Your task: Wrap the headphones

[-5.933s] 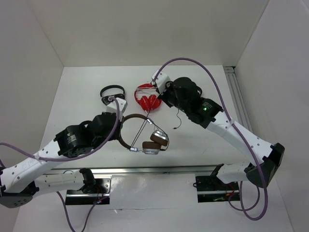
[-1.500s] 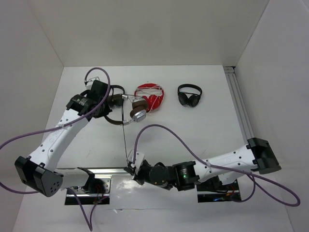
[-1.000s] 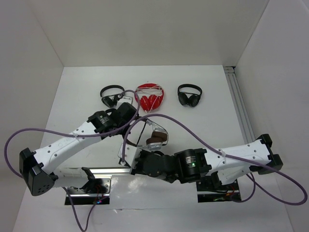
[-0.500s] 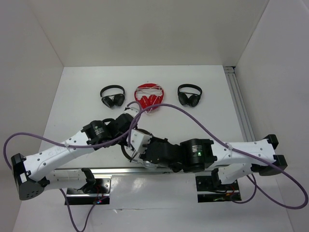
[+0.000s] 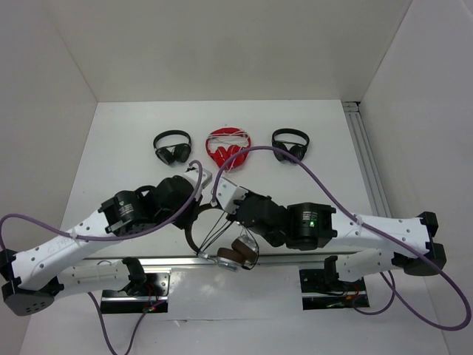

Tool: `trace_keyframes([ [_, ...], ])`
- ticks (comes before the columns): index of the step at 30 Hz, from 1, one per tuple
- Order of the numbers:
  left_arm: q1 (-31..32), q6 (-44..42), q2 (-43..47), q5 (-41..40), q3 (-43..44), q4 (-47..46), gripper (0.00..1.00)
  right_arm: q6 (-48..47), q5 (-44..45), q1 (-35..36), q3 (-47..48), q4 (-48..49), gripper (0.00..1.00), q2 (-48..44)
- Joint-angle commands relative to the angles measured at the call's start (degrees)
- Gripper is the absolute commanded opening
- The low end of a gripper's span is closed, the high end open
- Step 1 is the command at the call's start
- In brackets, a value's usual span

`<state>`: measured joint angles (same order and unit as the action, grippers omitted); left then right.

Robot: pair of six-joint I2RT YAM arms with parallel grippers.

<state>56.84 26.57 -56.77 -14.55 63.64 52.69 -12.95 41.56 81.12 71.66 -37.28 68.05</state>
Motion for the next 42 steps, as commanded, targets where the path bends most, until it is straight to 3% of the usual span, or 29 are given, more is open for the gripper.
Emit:
trace_keyframes([
  [1, 0.3, -3.2, 1.8, 4.6, 5.1, 0.7, 0.0, -2.0, 2.8, -0.5, -1.6, 7.5, 0.0, -2.8],
  [8, 0.3, -4.2, 1.8, 5.8, 11.7, 2.5, 0.0, -2.0, -0.5, -2.3, -6.4, 12.0, 0.0, -5.1],
  [13, 0.3, -0.6, 1.1, -3.8, 14.4, 5.5, 0.0, -1.5, -2.8, -4.0, -10.5, 15.4, 0.02, -6.8],
  [16, 0.3, 0.8, 0.3, -4.9, 15.9, 5.5, 0.0, -2.3, -4.3, -6.2, -14.3, 19.5, 0.03, -7.8],
  [22, 0.3, 3.8, -2.3, -6.1, 18.8, 5.5, 0.0, -2.8, -11.6, -12.7, -18.2, 25.1, 0.15, -9.4],
  [25, -0.8, 5.1, -2.3, -5.4, 19.4, 4.2, 0.0, -1.5, -13.7, -14.8, -17.4, 24.5, 0.25, -8.6],
  [31, -3.8, 6.7, -2.3, -2.5, 17.6, 0.9, 0.0, 0.3, -15.5, -16.8, -16.7, 23.9, 0.35, -9.3],
  [32, -5.2, 7.6, -2.3, -2.5, 17.1, 0.9, 0.0, 0.3, -15.5, -16.8, -16.7, 23.9, 0.46, -9.3],
  [35, -7.6, 9.2, -2.3, -3.5, 16.4, 0.9, 0.0, 0.8, -14.0, -17.3, -17.3, 23.9, 0.48, -11.8],
  [38, -11.2, 10.3, -2.3, -6.6, 15.4, 0.9, 0.0, 0.8, -11.1, -17.3, -18.0, 23.9, 0.62, -13.4],
  [42, -16.1, 10.3, -2.3, -3.3, 13.7, 0.3, 0.0, 0.8, -6.7, -18.4, -18.6, 23.4, 0.71, -13.4],
])
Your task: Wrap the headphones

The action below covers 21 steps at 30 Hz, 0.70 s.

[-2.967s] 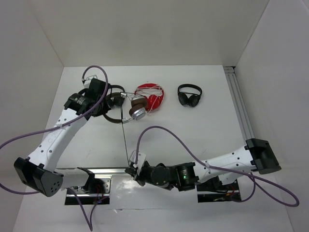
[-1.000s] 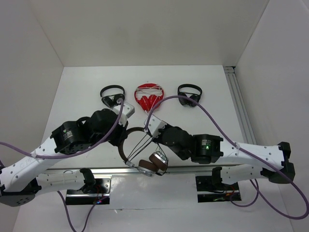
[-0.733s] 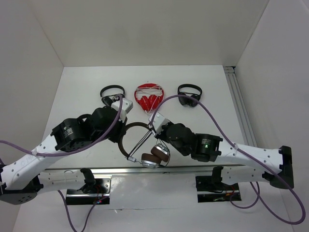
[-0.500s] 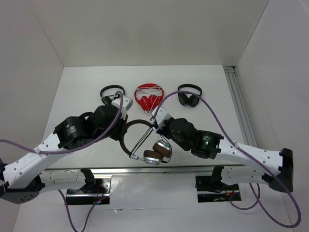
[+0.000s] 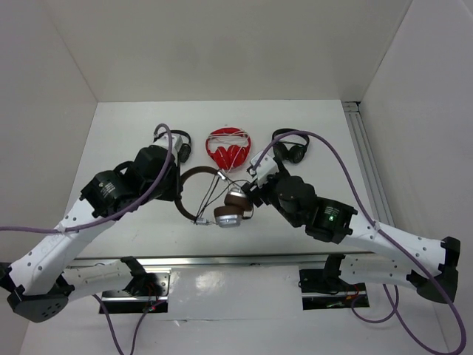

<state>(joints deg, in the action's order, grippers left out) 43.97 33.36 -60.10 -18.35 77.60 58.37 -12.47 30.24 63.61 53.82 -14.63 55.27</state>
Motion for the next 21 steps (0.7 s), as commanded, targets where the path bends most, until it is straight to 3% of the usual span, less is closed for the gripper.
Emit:
trace_keyframes([
  [1, -4.2, 3.5, 1.0, 1.1, -0.3, -6.2, 0.0, 0.9, 5.4, -0.9, -0.7, 0.2, 0.77, -0.6],
  [3, -6.9, 3.0, 1.0, 1.9, -0.8, -6.2, 0.0, 1.5, 7.5, -0.9, -0.7, -1.0, 0.79, 0.0],
  [7, -10.9, 0.5, 1.0, 8.2, -1.9, -8.2, 0.0, 2.1, 7.5, -2.3, -0.1, -2.3, 0.94, 1.2],
  [9, -11.5, -0.6, 1.0, 11.3, -3.2, -9.5, 0.0, 2.6, 7.5, -2.9, -0.1, -2.3, 0.94, 2.9],
  [11, -12.1, -1.3, 1.0, 13.6, -3.8, -9.5, 0.0, 2.1, 7.5, -4.2, 1.1, -0.8, 0.86, 4.1],
  [15, -12.1, -3.0, 1.0, 15.4, -4.8, -9.5, 0.0, 2.6, 6.0, -8.2, 2.9, 0.0, 0.86, 5.6],
  [18, -12.1, -4.4, 1.0, 22.7, -6.0, -10.4, 0.0, 3.2, 3.8, -9.6, 2.3, 1.8, 0.88, 4.9],
  [19, -12.8, -4.4, 1.0, 30.8, -6.5, -11.0, 0.0, 3.2, 2.2, -10.4, 2.3, 1.8, 0.88, 4.9],
  [21, -13.3, -4.4, 1.0, 37.2, -8.2, -13.1, 0.0, 4.2, 2.2, -11.0, 2.3, 1.2, 0.88, 4.3],
])
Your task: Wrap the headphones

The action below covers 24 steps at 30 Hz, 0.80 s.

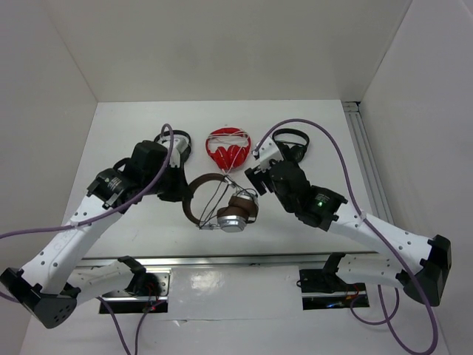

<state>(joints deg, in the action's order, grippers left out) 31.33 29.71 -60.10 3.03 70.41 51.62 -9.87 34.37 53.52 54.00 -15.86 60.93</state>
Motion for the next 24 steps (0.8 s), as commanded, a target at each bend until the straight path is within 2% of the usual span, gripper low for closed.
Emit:
trace_keyframes([
  [1, -0.1, -0.2, 1.0, 17.7, -1.1, -6.4, 0.0, 1.6, -1.9, -0.9, 3.4, 1.9, 0.88, -1.3],
  [5, -0.1, 1.1, 0.0, 23.1, -3.9, -7.0, 0.0, 2.7, -0.3, -0.9, 5.4, -0.1, 0.89, -2.7],
  [11, 0.4, 5.4, -0.5, 34.0, -10.9, -15.2, 0.0, 6.9, 5.3, -2.6, 12.3, -5.3, 0.92, -2.7],
  [13, 0.9, 6.8, -0.5, 35.5, -13.0, -16.8, 0.0, 8.8, 7.5, -3.2, 14.6, -8.2, 0.92, -1.3],
  [16, 2.3, 5.7, -2.4, 29.8, -12.5, -15.0, 0.0, 9.3, 6.9, -3.9, 18.6, -11.6, 0.92, -0.6],
  [20, 4.4, 5.7, -2.4, 16.2, -10.6, -11.1, 0.0, 10.7, 3.8, -3.9, 19.7, -12.7, 0.92, -0.6],
  [21, 4.4, 5.0, -2.4, 13.3, -10.0, -10.6, 0.0, 10.7, -0.8, -3.9, 19.7, -13.7, 0.93, -0.6],
  [22, 3.9, 4.0, -3.5, 14.9, -10.0, -10.6, 0.0, 10.7, -3.1, -4.5, 20.8, -15.8, 0.93, 0.0],
  [24, 1.4, 3.3, -6.2, 26.8, -13.1, -13.4, 0.0, 11.3, -7.6, -4.5, 22.7, -17.5, 0.93, 0.6],
])
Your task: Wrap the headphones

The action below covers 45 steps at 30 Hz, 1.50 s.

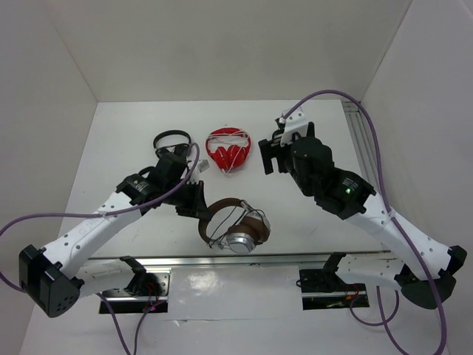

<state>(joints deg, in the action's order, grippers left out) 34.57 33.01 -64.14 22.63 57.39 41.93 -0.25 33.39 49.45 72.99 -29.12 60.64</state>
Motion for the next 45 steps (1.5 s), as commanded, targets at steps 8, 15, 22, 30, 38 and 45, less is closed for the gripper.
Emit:
trace_keyframes([
  [8, -3.7, 3.0, -8.1, 16.7, -6.5, -14.0, 0.0, 2.8, -16.3, -0.4, 2.6, -5.0, 0.94, -2.0],
  [15, -3.0, 4.2, -8.7, 10.1, -4.1, -14.6, 0.0, 3.3, -20.4, -0.4, 0.5, -5.5, 0.94, -2.1],
  [22, -2.4, 1.4, -12.1, -2.3, 1.7, -8.3, 0.0, 3.2, -24.7, -0.4, -0.2, -5.7, 0.94, -1.5],
  [30, -11.0, 0.4, -16.2, 0.2, 2.8, -9.1, 0.0, -0.8, -36.0, -0.4, -1.4, -8.0, 0.94, -3.8],
  [38, -5.3, 3.2, -11.8, -9.7, 6.2, -4.6, 0.0, 0.3, -33.1, 2.9, -2.8, -9.6, 0.66, -2.5],
  [45, -2.3, 4.1, -10.7, -16.2, 8.2, -1.7, 0.0, 2.6, -25.7, 8.8, -4.1, -6.7, 0.42, 2.3],
])
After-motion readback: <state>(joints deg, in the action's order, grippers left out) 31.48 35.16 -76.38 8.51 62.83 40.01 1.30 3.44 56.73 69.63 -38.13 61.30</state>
